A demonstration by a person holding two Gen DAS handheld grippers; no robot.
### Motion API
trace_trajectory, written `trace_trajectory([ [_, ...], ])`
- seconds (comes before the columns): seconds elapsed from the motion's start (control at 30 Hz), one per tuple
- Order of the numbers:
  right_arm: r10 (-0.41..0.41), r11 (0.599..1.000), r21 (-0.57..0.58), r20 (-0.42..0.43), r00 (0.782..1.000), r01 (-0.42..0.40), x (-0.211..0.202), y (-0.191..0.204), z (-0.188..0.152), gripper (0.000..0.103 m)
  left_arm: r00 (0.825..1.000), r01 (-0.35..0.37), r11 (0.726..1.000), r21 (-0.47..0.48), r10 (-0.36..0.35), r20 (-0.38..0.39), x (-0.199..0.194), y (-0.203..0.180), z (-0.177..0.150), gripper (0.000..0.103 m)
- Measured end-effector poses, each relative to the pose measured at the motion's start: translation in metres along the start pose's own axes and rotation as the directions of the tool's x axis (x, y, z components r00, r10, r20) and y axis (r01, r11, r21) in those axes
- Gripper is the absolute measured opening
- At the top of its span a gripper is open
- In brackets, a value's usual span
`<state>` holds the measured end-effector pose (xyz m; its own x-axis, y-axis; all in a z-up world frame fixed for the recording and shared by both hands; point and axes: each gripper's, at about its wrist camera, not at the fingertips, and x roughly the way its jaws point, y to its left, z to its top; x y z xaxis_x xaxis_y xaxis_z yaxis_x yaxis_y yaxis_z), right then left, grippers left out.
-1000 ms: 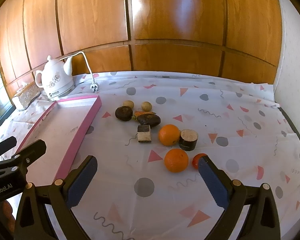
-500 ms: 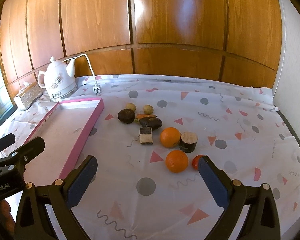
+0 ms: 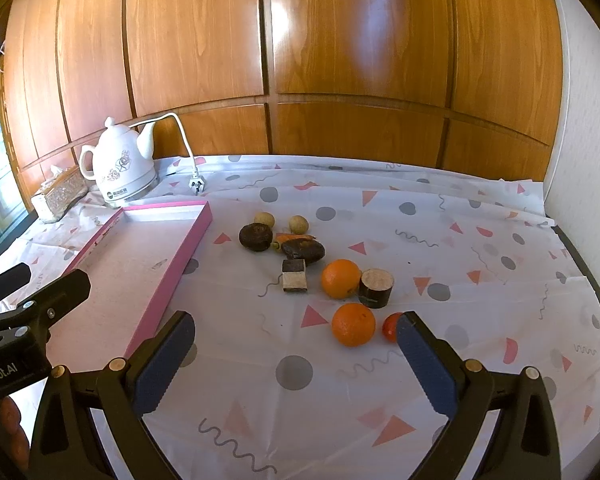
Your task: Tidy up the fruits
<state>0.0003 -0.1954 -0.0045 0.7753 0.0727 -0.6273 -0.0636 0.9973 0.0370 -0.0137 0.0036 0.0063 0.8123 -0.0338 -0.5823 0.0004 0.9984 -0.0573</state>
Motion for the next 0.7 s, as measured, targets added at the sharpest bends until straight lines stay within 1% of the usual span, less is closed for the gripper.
trace_trajectory([
  [0.27,0.0,1.0,0.003,-0.003,1.0,0.0,0.001,-0.001,-0.001,0.102,1.0,0.002,1.0,0.006,-0.002,-0.006,0.003,-0.004,0.001,0.103],
  [0.43,0.004,1.0,0.014,-0.016,1.0,-0.004,0.006,-0.009,-0.003,0.102,1.0,0.008,1.0,0.019,-0.008,-0.023,0.009,-0.009,0.001,0.103],
  [0.5,0.007,1.0,0.031,-0.027,1.0,-0.006,0.009,-0.016,-0.004,0.102,0.999,0.019,0.999,0.027,-0.018,-0.032,0.013,-0.012,0.0,0.103],
  [0.6,0.006,0.998,0.055,-0.049,0.999,-0.003,0.014,-0.028,-0.008,0.102,0.997,0.062,0.997,0.051,-0.059,-0.056,0.019,-0.021,-0.002,0.103],
  [0.67,0.012,0.997,0.075,-0.066,0.998,-0.007,0.017,-0.039,-0.011,0.097,0.992,0.1,0.993,0.064,-0.095,-0.077,0.023,-0.026,-0.003,0.103],
  [0.7,0.017,0.995,0.095,-0.082,0.996,-0.009,0.02,-0.047,-0.013,0.09,0.989,0.125,0.989,0.075,-0.118,-0.09,0.025,-0.031,-0.004,0.103],
])
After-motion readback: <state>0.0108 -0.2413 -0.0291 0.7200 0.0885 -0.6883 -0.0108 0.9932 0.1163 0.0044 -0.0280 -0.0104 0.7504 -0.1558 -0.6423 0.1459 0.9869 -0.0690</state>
